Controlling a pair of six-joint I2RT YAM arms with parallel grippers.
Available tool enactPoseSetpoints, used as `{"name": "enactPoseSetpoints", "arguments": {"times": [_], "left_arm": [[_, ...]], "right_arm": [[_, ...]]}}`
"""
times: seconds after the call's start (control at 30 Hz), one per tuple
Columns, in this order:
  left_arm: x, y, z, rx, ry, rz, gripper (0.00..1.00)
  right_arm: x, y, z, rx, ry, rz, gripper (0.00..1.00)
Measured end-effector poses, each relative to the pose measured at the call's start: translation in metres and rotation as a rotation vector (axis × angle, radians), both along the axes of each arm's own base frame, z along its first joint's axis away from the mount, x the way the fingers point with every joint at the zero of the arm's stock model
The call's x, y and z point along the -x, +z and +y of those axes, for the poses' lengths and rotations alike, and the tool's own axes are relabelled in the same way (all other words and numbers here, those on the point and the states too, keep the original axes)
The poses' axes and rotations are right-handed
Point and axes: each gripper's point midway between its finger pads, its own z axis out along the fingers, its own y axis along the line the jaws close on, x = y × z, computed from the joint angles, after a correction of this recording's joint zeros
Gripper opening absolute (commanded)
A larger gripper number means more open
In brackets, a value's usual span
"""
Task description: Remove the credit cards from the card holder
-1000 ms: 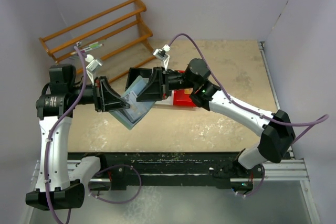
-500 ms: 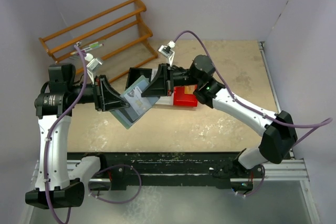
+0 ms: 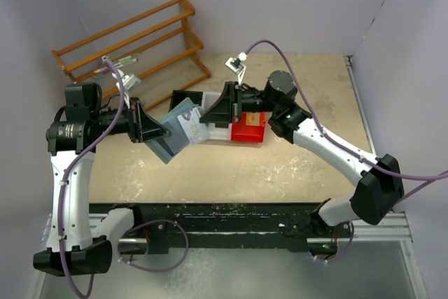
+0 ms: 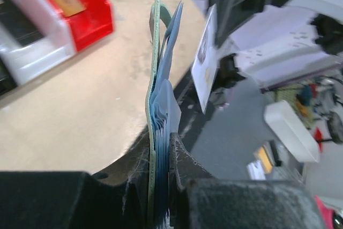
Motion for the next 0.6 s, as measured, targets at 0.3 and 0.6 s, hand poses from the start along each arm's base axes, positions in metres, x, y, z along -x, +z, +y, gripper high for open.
{"name": "enactPoseSetpoints", "arguments": {"times": [0.3, 0.6], "left_arm": [[-0.045, -0.045, 0.033, -0.236, 0.234, 0.067, 0.02], [-0.062, -0.062, 0.064, -0.417, 0.371, 0.033, 0.02]], "right_arm": [[-0.049, -0.032, -0.039, 0.073, -0.166, 0.084, 0.00], [-0.106, -0.090, -0.063, 0.251, -0.408, 0.156, 0.00]]}}
